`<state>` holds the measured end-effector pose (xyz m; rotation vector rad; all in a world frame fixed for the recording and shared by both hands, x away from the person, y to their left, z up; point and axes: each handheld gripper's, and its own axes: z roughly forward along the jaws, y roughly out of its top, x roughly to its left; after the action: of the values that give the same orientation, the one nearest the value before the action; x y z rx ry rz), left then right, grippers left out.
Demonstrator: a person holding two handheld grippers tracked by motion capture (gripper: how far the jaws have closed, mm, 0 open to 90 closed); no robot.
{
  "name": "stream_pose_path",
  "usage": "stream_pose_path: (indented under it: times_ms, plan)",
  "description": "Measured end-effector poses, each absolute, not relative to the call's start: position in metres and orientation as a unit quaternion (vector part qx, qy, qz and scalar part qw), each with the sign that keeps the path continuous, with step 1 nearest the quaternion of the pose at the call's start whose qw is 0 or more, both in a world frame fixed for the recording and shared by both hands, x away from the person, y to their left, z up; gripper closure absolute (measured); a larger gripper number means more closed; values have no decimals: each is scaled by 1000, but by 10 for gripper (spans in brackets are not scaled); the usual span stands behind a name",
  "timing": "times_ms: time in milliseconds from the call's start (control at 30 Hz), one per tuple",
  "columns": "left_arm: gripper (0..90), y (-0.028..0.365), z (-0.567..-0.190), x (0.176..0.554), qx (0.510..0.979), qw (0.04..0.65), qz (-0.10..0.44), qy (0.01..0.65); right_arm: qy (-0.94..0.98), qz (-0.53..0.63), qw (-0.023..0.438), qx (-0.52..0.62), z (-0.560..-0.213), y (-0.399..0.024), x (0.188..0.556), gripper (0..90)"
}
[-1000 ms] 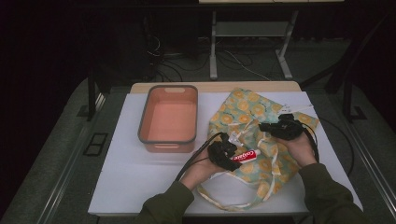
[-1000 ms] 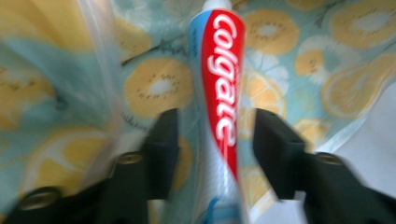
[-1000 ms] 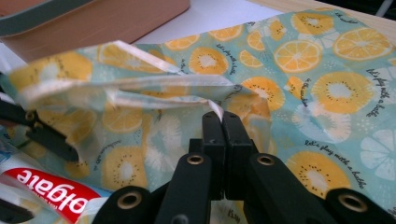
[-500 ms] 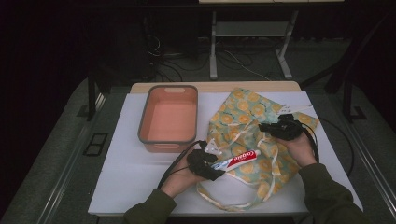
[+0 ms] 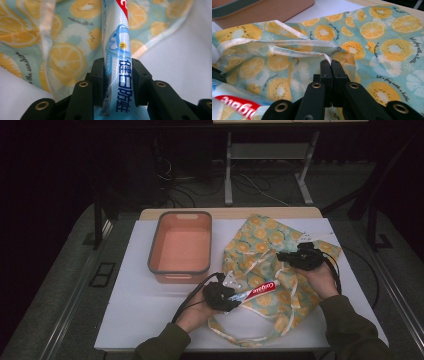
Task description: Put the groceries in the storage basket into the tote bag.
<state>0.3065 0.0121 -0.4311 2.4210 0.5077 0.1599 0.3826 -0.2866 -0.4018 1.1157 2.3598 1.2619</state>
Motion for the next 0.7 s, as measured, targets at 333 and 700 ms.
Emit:
stream_pose_path:
  times_ms: [333, 700]
  plan:
    - [690, -5, -429, 321, 919, 326, 76, 208, 802, 447, 121, 377, -398, -286, 382, 895]
    - [693, -26, -430, 343, 909, 335, 87, 231, 788, 475, 124, 372, -383, -290, 378, 895]
